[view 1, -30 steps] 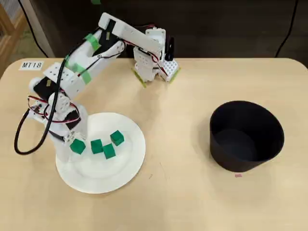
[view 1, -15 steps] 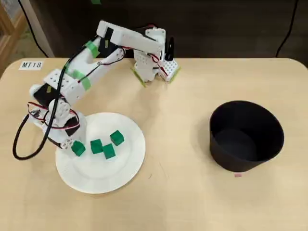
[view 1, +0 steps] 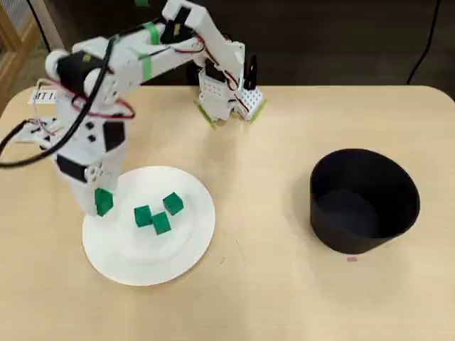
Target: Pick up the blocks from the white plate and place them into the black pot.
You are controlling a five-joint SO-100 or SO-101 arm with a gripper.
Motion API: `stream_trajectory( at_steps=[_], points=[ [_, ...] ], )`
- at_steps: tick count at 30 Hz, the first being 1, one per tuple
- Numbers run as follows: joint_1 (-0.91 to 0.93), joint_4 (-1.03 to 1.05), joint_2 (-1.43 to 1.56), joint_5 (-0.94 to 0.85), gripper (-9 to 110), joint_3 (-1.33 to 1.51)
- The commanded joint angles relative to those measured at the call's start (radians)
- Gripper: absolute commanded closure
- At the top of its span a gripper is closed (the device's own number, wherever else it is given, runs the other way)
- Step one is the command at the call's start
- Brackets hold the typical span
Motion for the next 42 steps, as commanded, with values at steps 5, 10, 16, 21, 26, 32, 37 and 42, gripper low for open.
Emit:
stream_trajectory(
  at_steps=[5,10,16,21,26,32,37,42],
  points=[
    [-0.552,-0.262,0.482,0.135,104,0.509],
    [-0.873,-0.39,0.499,0.19,104,0.729],
    [-1.014,-0.46,0.38,0.189,104,0.756],
    [-1.035,-0.512,0.314,0.189,104,0.755],
    [-1.009,-0.577,0.264,0.19,104,0.753],
    [-0.974,-0.552,0.259,0.17,86,0.75],
    [-0.957,-0.506,0.278,0.155,73,0.749],
    [-0.927,-0.489,0.29,0.124,103,0.732]
  ],
)
